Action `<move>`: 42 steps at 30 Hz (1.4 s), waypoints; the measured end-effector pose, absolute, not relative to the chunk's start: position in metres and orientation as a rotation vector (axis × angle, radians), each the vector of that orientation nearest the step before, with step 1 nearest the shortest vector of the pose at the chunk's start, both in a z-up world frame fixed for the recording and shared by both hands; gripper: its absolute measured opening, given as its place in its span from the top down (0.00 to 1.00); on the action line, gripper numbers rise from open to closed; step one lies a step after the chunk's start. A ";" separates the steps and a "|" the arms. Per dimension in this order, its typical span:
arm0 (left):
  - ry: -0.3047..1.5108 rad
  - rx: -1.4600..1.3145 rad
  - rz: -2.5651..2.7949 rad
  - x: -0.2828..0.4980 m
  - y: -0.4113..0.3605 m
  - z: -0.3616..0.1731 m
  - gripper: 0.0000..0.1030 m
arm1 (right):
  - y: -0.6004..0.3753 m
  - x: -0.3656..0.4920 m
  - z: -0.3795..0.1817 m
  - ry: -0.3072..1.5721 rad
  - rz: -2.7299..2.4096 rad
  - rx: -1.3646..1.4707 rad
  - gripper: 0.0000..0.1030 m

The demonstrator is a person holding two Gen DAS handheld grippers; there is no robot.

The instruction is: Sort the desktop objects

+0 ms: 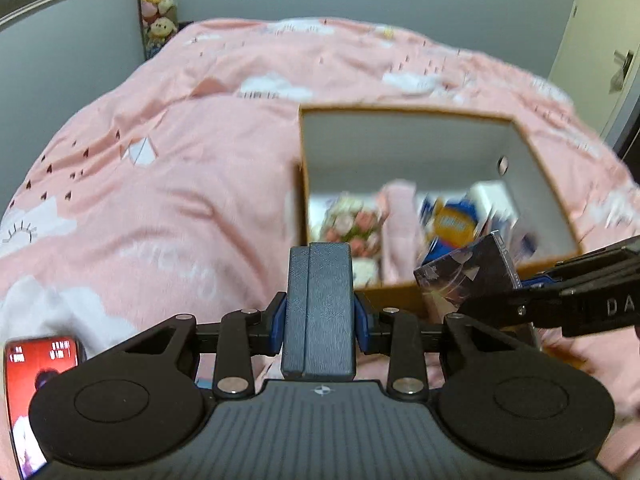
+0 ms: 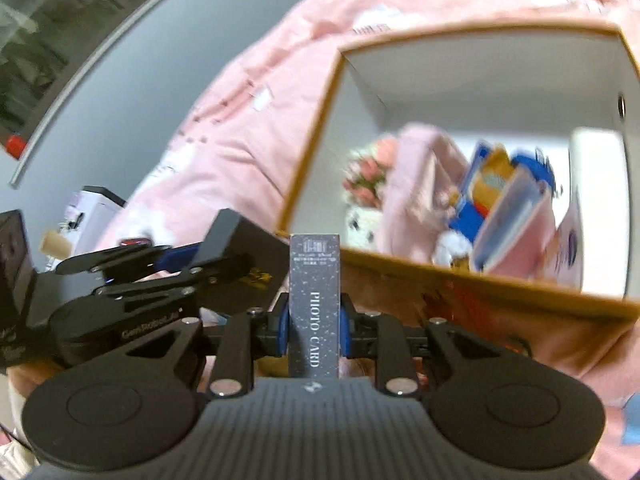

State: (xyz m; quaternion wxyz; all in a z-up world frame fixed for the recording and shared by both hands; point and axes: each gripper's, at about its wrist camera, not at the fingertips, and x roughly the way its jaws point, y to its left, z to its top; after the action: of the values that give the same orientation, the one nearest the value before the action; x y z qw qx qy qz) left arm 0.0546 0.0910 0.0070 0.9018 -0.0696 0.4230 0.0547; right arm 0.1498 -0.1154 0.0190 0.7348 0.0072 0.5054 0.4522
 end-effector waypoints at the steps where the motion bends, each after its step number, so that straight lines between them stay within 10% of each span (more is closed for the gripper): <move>1: 0.854 -0.147 0.105 0.055 0.089 0.013 0.63 | -0.115 0.148 0.025 1.078 0.999 0.006 0.76; 24: 0.641 -0.212 -0.018 0.160 0.104 0.065 0.63 | -0.131 0.240 0.069 0.823 0.778 0.334 0.76; 42: 0.741 -0.165 0.053 0.223 0.109 -0.013 0.63 | -0.068 0.294 -0.005 0.897 0.778 0.280 0.76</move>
State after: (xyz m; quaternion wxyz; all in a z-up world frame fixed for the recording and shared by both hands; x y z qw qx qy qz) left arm 0.2232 0.1087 -0.0126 0.9284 -0.0807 0.3618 0.0261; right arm 0.2938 -0.0682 -0.0046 0.8197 0.1314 0.4212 0.3654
